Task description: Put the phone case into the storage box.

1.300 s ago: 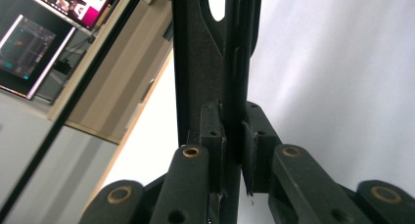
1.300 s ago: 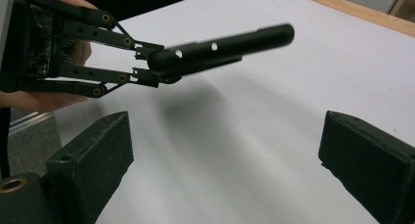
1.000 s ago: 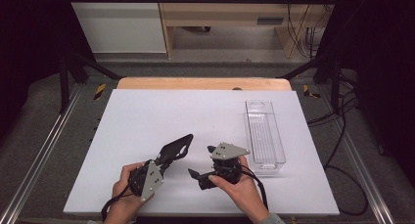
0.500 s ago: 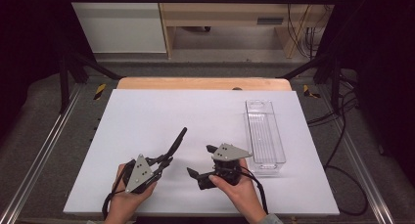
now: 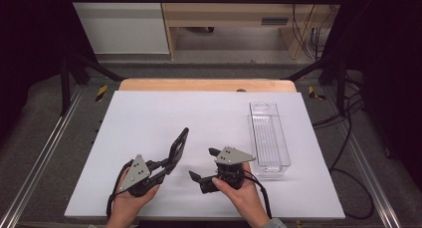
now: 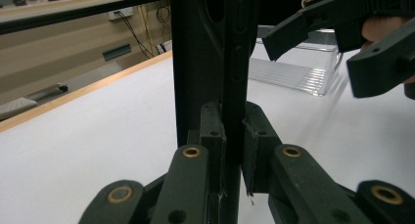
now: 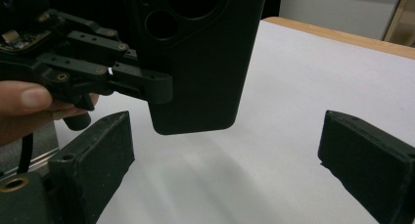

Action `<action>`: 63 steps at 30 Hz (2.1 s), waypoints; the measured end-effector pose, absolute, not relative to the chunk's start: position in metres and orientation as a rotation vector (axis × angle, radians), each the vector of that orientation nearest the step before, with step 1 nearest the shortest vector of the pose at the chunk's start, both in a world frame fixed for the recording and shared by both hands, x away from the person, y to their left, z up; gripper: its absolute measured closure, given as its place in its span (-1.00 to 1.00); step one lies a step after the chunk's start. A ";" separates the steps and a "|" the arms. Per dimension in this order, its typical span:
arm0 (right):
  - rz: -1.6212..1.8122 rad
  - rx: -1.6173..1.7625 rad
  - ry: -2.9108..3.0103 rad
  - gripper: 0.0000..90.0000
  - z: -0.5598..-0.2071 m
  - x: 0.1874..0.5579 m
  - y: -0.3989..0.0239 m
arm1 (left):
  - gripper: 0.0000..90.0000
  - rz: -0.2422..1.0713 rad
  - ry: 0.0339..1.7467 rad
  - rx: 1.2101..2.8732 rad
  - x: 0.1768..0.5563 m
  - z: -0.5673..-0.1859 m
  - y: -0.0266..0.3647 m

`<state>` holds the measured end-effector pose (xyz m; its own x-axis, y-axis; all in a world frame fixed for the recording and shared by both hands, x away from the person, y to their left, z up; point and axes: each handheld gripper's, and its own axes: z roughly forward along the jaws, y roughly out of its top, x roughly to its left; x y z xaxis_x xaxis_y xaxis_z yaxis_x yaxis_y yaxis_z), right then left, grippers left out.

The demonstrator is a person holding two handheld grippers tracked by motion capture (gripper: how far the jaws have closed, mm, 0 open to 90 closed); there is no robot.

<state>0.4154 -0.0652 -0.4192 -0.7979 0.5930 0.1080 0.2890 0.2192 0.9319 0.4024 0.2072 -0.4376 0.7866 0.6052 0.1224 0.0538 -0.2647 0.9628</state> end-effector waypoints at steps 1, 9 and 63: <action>1.602 0.828 2.227 -0.84 -0.420 0.416 -0.065 | 0.82 0.568 0.512 1.780 0.402 -0.438 0.207; 1.620 0.836 2.221 -0.81 -0.422 0.416 -0.065 | 0.82 0.542 0.527 1.763 0.404 -0.438 0.209; 1.815 0.843 2.028 -0.93 -0.420 0.409 -0.061 | 0.82 0.442 0.475 1.776 0.393 -0.444 0.182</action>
